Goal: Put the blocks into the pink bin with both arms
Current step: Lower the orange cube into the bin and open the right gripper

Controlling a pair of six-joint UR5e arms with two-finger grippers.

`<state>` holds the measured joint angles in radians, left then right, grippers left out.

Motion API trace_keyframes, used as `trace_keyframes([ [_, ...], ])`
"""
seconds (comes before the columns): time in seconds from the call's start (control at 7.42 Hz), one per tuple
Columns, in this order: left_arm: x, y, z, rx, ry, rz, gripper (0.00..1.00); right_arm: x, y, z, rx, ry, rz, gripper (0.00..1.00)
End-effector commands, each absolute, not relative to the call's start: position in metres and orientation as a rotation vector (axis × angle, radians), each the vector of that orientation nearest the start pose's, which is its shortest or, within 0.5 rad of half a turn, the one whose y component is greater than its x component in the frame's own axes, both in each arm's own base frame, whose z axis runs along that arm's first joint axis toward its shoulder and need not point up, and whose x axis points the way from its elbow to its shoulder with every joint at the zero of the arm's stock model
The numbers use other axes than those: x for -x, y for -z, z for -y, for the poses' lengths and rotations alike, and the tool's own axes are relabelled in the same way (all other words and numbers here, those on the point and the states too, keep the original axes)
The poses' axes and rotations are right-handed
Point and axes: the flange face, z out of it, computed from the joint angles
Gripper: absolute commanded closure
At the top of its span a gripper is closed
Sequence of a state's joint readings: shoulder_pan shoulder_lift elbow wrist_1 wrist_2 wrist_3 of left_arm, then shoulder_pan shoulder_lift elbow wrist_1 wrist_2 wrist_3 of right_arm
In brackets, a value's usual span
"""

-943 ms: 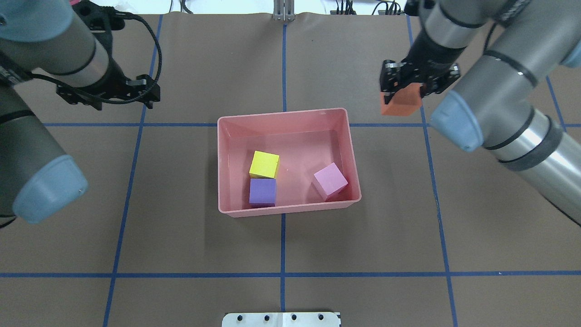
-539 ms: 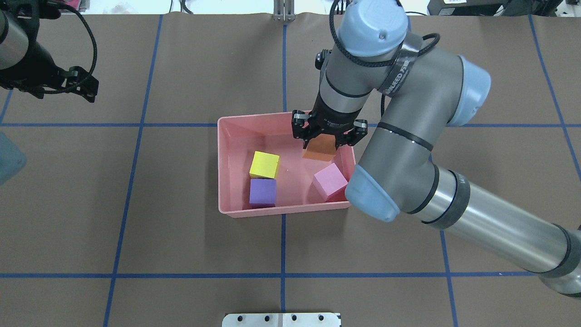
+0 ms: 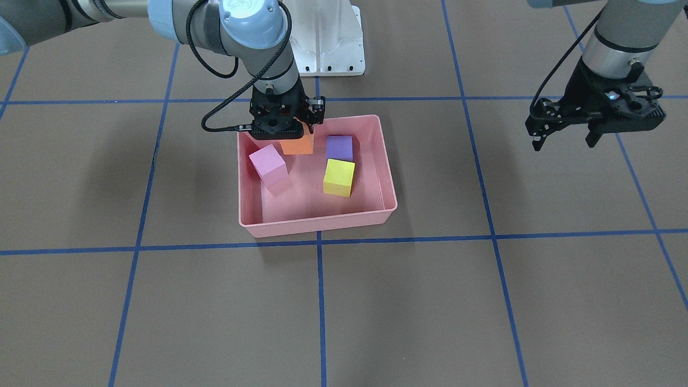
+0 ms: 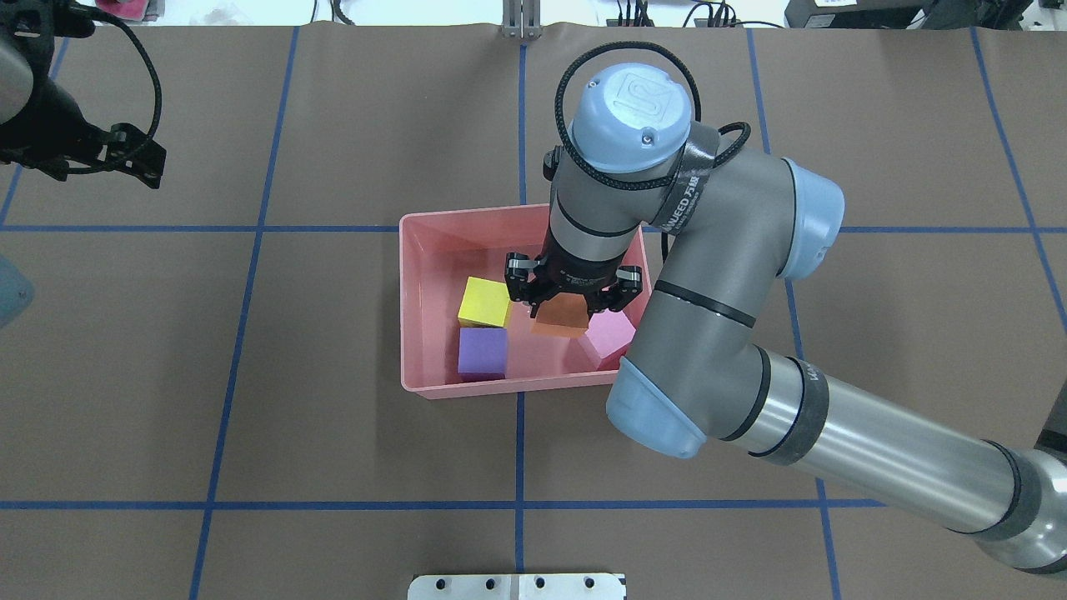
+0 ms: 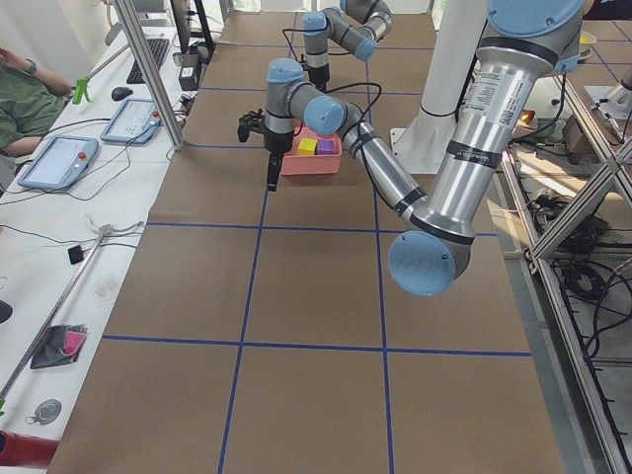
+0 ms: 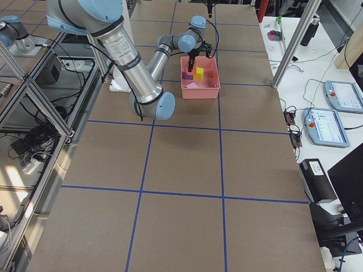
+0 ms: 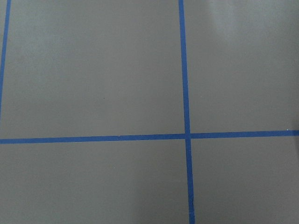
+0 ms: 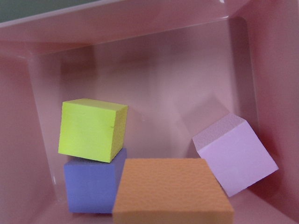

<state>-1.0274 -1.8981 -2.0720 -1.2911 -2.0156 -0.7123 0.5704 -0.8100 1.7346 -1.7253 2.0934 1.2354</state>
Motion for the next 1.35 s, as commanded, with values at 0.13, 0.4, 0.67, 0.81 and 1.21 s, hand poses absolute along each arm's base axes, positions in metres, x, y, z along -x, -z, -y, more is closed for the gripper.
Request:
trace_keyframes([
  [0.13, -0.198, -0.301, 0.505, -0.183, 0.043, -0.668, 0.00, 0.513, -0.154, 0.428, 0.099, -0.020, 0.891, 0.00],
  [0.4, -0.180, -0.301, 0.510, -0.196, 0.072, -0.664, 0.00, 0.461, -0.158, 0.458, 0.045, -0.079, 0.885, 0.00],
  [0.67, -0.118, -0.327, 0.516, -0.210, -0.066, -0.689, 0.00, 0.344, -0.237, 0.502, -0.058, 0.015, 0.767, 0.00],
  [0.81, -0.087, -0.348, 0.513, -0.185, -0.049, -0.708, 0.00, 0.290, -0.277, 0.520, -0.096, 0.117, 0.694, 0.00],
  [1.21, 0.000, -0.407, 0.537, -0.222, -0.150, -0.641, 0.00, 0.116, -0.410, 0.536, -0.077, 0.239, 0.700, 0.00],
])
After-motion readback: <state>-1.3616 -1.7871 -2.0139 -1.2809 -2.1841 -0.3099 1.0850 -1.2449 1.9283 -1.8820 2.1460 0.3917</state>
